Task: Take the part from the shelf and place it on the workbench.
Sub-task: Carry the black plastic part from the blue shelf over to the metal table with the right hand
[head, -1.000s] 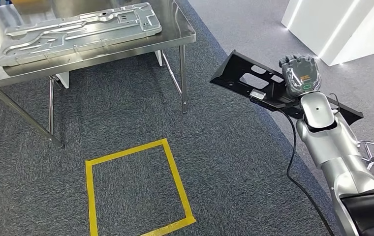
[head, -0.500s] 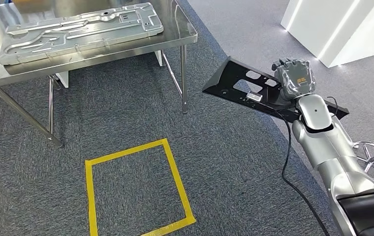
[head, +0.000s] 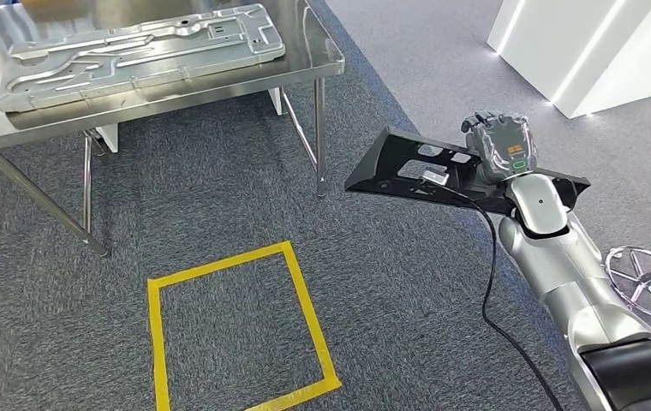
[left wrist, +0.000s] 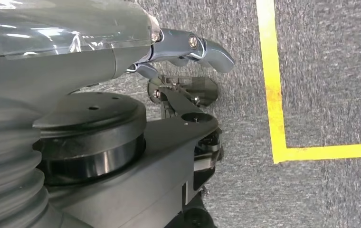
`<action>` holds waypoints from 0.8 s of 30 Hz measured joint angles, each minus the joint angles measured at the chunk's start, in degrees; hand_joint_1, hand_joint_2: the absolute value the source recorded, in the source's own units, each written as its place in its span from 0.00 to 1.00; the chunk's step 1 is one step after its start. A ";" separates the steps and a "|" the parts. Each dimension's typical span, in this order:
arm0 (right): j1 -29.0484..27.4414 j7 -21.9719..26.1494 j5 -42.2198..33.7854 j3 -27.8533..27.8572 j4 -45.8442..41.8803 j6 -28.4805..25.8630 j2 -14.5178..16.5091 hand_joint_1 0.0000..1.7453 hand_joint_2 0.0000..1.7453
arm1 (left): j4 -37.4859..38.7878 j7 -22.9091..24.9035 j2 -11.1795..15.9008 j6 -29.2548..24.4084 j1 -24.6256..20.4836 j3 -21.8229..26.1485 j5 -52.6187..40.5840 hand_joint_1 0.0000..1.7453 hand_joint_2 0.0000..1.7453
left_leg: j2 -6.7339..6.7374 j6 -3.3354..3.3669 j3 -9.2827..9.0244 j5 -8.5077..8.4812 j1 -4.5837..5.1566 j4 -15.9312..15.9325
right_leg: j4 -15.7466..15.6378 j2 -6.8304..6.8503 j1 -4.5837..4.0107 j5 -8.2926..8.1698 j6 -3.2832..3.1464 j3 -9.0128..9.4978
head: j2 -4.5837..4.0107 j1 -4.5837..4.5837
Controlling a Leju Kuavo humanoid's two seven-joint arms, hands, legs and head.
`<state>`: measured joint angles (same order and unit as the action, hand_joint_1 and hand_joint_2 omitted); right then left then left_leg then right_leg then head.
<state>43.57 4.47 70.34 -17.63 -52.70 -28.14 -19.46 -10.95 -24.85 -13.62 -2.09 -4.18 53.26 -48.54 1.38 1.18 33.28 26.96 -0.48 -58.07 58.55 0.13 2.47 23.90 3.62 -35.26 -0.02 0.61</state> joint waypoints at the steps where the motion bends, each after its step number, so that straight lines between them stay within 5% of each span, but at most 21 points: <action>1: -0.16 0.13 -0.26 -0.01 -0.21 -0.01 0.00 1.00 1.00 | 0.00 0.09 -0.01 -0.16 -0.02 0.09 0.01 0.00 1.00 | 0.06 0.35 -0.42 -0.14 -0.14 0.60 | 0.19 0.00 0.01 -0.24 0.26 0.00 | 0.01 0.00; 4: -0.57 0.22 -0.54 -0.04 -1.08 -0.01 0.07 1.00 1.00 | 0.00 0.70 -0.10 -0.71 -0.13 0.30 0.01 0.00 1.00 | 0.18 0.99 -2.01 -0.49 -0.58 1.84 | 4.23 -0.05 0.02 2.07 0.39 -2.01 | 0.01 -0.01; 7: -1.42 0.05 -0.53 -0.06 -1.90 0.21 0.09 1.00 1.00 | 0.00 1.47 -0.16 -1.02 -0.14 0.40 0.21 0.00 1.00 | 0.17 0.97 -2.53 0.01 -0.64 1.83 | 13.62 -0.12 0.03 5.75 0.79 -7.53 | 0.00 -0.02; 9: -2.24 0.03 -0.53 -0.07 -2.28 0.39 0.09 1.00 1.00 | 0.00 2.07 -0.17 -1.14 -0.07 0.48 0.45 0.00 1.00 | 0.15 0.49 -3.29 0.74 -0.92 1.67 | 13.24 -0.05 0.34 3.87 1.30 -8.18 | 0.00 -0.02; 11: -2.59 0.03 -0.53 -0.06 -2.60 0.47 0.09 1.00 1.00 | 0.00 2.59 -0.15 -1.31 -0.06 0.64 0.56 0.00 1.00 | 0.20 -0.40 -4.34 1.91 -1.33 1.34 | 6.29 0.34 0.72 -0.63 1.89 -5.21 | 0.00 -0.02; 12: -2.54 0.00 -0.54 -0.07 -2.71 0.50 0.10 1.00 1.00 | 0.00 2.75 -0.10 -1.42 -0.13 0.75 0.56 0.00 1.00 | 0.27 -0.93 -4.76 2.48 -1.42 1.11 | 2.93 0.65 0.61 -1.53 1.81 -3.91 | 0.00 -0.02; 17: -3.58 -0.10 -0.54 -0.07 -3.44 0.46 0.01 1.00 1.00 | 0.00 3.23 -0.01 -1.96 -0.30 0.96 0.51 0.00 1.00 | 0.55 -2.77 -5.21 3.10 -1.20 -0.59 | 0.67 0.46 -0.03 0.12 -1.83 -2.33 | 0.00 0.11; 20: -3.94 -0.11 -0.48 -0.04 -4.15 0.44 0.07 1.00 1.00 | 0.00 3.36 -0.01 -2.03 -0.34 1.14 0.54 0.00 1.00 | -0.40 -2.74 0.76 3.10 -1.33 -10.32 | 0.52 -0.09 -0.41 1.61 -3.05 -0.44 | 0.01 0.16; 22: -4.38 -0.10 -0.27 -0.08 -4.36 0.44 0.12 1.00 1.00 | 0.00 3.52 0.00 -1.97 -0.20 1.36 0.64 0.00 1.00 | -0.75 -2.26 6.06 6.56 -0.95 -16.58 | 0.41 -0.43 -0.95 3.03 -3.54 1.35 | 0.00 0.16; 24: -4.83 -0.10 -0.12 -0.11 -4.53 0.45 0.14 1.00 1.00 | 0.00 3.68 -0.01 -1.89 0.02 1.58 0.75 0.00 1.00 | -0.89 -1.39 9.04 9.20 -0.29 -17.05 | 0.37 -0.86 -1.63 4.67 -3.86 3.59 | 0.00 0.16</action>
<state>38.74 4.37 70.23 -17.75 -57.23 -27.69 -19.32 -10.95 -21.16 -13.62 -3.98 -4.16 54.84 -47.78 0.50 -0.20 42.32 36.16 -0.77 -75.12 58.92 -0.74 0.83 28.57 -0.24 -31.68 -0.02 0.77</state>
